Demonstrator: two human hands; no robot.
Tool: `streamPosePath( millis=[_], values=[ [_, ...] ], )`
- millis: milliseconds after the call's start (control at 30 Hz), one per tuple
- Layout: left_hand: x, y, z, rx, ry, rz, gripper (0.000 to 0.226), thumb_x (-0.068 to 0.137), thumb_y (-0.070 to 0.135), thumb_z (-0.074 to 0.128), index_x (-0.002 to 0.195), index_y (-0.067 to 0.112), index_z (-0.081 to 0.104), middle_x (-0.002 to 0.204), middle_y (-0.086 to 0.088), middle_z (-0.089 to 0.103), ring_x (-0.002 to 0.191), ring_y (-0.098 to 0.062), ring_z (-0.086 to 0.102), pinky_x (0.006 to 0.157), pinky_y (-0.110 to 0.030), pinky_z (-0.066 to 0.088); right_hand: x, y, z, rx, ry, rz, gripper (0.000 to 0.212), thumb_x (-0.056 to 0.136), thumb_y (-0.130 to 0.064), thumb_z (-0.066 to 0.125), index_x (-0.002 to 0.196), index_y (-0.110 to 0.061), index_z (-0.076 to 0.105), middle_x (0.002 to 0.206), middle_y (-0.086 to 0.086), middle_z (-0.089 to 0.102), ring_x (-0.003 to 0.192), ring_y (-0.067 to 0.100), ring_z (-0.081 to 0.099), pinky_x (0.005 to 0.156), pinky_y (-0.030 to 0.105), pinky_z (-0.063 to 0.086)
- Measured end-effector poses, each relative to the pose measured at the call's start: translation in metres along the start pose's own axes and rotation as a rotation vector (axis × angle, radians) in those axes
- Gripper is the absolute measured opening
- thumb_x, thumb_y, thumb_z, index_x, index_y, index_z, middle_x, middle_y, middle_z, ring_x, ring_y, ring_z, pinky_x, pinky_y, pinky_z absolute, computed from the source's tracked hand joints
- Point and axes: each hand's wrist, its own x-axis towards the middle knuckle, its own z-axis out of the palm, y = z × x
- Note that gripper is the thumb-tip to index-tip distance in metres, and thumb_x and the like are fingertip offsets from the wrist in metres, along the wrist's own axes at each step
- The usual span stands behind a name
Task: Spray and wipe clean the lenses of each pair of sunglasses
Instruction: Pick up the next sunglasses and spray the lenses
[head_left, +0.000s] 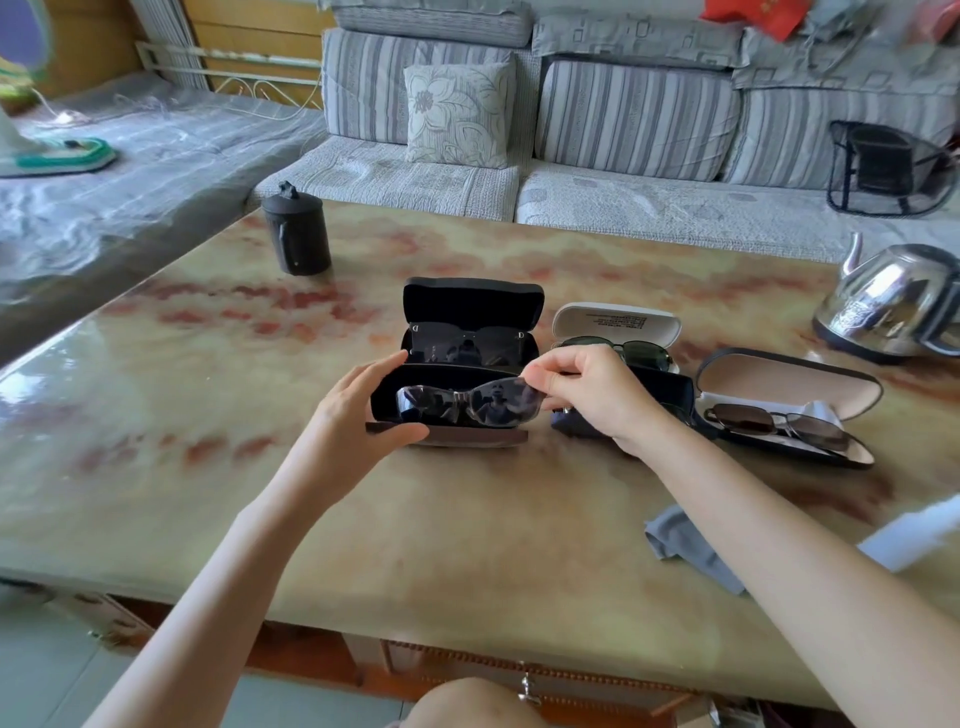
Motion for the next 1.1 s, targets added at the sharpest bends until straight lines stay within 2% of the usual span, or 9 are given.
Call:
streamPosePath(
  millis=[100,167,333,500,600,700,767,933,1100],
  values=[
    [0.002,0.006,0.0,-0.027,0.006,0.028,0.079,0.077,0.019,0.08,0.145,0.025,0.04,0.131,0.018,0.045,0.115,0.014,0.035,0.088,0.009,0.019,-0.004,-0.006,-0.006,0.152,0.02,-0.007,0.01,0.093,-0.009,0.062,0.088,-0.006,0.07,0.078,0.003,0.069,0.063,0.002,0.066,0.064,0.015,0.053],
    [0.002,0.012,-0.001,-0.041,0.004,0.052,0.082,0.075,0.02,0.081,0.145,0.025,0.039,0.132,0.019,0.046,0.117,0.012,0.036,0.09,0.008,0.018,-0.007,-0.01,-0.01,0.226,0.033,-0.005,0.009,0.093,-0.008,0.062,0.091,-0.004,0.07,0.081,0.006,0.07,0.069,0.006,0.068,0.069,0.019,0.056],
    [0.001,0.031,-0.003,-0.109,0.058,0.102,0.073,0.073,0.021,0.082,0.138,0.026,0.05,0.125,0.016,0.055,0.11,0.017,0.045,0.093,0.003,0.025,-0.025,-0.02,-0.023,0.297,0.014,-0.003,0.013,0.092,-0.01,0.061,0.087,-0.008,0.072,0.086,0.011,0.072,0.076,0.014,0.069,0.082,0.028,0.058],
    [-0.004,0.047,-0.006,-0.252,0.032,0.105,0.056,0.071,0.019,0.083,0.121,0.031,0.062,0.114,0.012,0.066,0.109,-0.004,0.06,0.1,-0.014,0.04,-0.049,-0.031,-0.038,0.348,-0.005,0.004,0.012,0.088,-0.012,0.063,0.083,-0.007,0.072,0.085,0.012,0.072,0.075,0.016,0.068,0.083,0.029,0.058],
    [-0.009,0.054,-0.007,-0.354,0.006,0.095,0.052,0.067,0.017,0.086,0.11,0.033,0.064,0.107,0.012,0.07,0.105,-0.004,0.064,0.098,-0.014,0.042,-0.064,-0.036,-0.048,0.388,-0.036,-0.012,0.022,0.078,-0.022,0.065,0.087,-0.004,0.072,0.09,0.013,0.073,0.082,0.016,0.068,0.079,0.027,0.057],
    [-0.011,0.059,-0.007,-0.479,-0.034,0.079,0.054,0.061,0.028,0.089,0.108,0.035,0.065,0.107,0.015,0.071,0.107,-0.005,0.065,0.099,-0.019,0.045,-0.078,-0.038,-0.056,0.501,-0.102,-0.06,0.029,0.083,-0.02,0.057,0.094,0.004,0.069,0.094,0.011,0.074,0.088,0.017,0.069,0.08,0.025,0.056],
    [-0.011,0.063,-0.005,-0.522,-0.044,0.077,0.055,0.06,0.022,0.09,0.108,0.031,0.065,0.106,0.015,0.071,0.106,-0.005,0.065,0.101,-0.021,0.045,-0.084,-0.037,-0.06,0.551,-0.111,-0.082,0.03,0.085,-0.017,0.055,0.099,0.008,0.066,0.098,0.01,0.075,0.093,0.016,0.07,0.083,0.024,0.055],
    [-0.014,0.079,-0.003,-0.607,-0.085,0.108,0.051,0.06,0.035,0.081,0.109,0.032,0.066,0.109,0.007,0.071,0.108,-0.01,0.065,0.1,-0.023,0.045,-0.093,-0.028,-0.064,0.693,-0.114,-0.12,0.024,0.078,-0.028,0.065,0.09,-0.011,0.077,0.106,0.012,0.074,0.11,0.022,0.066,0.105,0.032,0.046],
    [-0.016,0.09,-0.002,-0.634,-0.071,0.123,0.047,0.058,0.037,0.082,0.104,0.041,0.069,0.108,0.004,0.071,0.108,-0.013,0.064,0.107,-0.033,0.043,-0.099,-0.024,-0.064,0.757,-0.061,-0.234,0.024,0.07,-0.041,0.078,0.083,-0.021,0.078,0.086,-0.001,0.074,0.091,0.015,0.068,0.094,0.026,0.051]
  ],
)
